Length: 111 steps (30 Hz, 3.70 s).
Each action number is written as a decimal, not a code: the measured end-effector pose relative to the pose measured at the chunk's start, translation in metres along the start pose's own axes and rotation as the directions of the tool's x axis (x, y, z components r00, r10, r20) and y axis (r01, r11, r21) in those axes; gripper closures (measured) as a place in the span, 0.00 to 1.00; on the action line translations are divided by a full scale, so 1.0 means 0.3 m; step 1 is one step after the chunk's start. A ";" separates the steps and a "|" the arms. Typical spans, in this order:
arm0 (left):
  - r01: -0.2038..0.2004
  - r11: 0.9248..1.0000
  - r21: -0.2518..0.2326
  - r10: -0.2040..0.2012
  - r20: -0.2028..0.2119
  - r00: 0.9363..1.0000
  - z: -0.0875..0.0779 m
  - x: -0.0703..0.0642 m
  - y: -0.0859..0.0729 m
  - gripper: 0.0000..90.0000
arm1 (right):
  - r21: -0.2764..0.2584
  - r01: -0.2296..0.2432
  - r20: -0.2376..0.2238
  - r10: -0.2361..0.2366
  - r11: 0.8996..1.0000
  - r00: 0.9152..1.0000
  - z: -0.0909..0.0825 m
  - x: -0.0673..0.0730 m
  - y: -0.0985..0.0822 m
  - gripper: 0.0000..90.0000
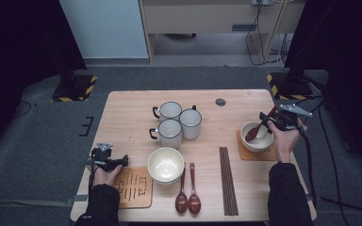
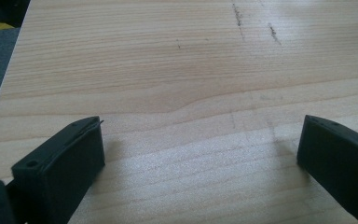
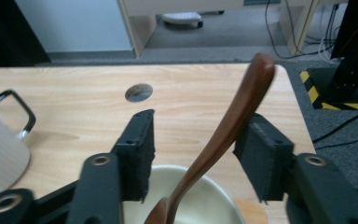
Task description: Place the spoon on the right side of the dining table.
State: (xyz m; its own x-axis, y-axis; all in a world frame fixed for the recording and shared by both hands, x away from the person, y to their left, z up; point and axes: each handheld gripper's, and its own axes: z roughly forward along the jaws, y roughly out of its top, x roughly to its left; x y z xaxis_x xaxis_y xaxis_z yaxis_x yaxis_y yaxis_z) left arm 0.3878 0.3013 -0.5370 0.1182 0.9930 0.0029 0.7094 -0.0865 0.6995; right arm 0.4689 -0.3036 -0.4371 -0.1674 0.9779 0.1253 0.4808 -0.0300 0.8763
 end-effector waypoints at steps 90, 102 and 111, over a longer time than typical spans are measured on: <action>0.000 1.000 0.000 0.000 0.000 1.000 0.000 0.000 0.000 0.00 | 0.114 0.017 -0.028 -0.014 0.993 1.000 -0.161 -0.052 -0.106 0.40; 0.000 1.000 0.000 0.000 0.000 1.000 0.000 0.000 0.000 0.00 | 0.123 0.068 -0.044 -0.063 0.990 0.997 -0.141 -0.028 -0.045 0.42; 0.000 1.000 0.000 0.000 0.000 1.000 0.000 0.000 0.000 0.00 | 0.116 0.095 -0.038 -0.091 0.989 0.995 -0.115 -0.023 -0.001 0.43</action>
State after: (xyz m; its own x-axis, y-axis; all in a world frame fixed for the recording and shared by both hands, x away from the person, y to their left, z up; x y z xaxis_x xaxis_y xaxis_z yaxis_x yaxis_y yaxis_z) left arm 0.3878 0.3013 -0.5370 0.1186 0.9929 0.0032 0.7095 -0.0870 0.6993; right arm 0.4402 -0.3175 -0.4220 -0.2430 0.9680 0.0625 0.5591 0.0871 0.8245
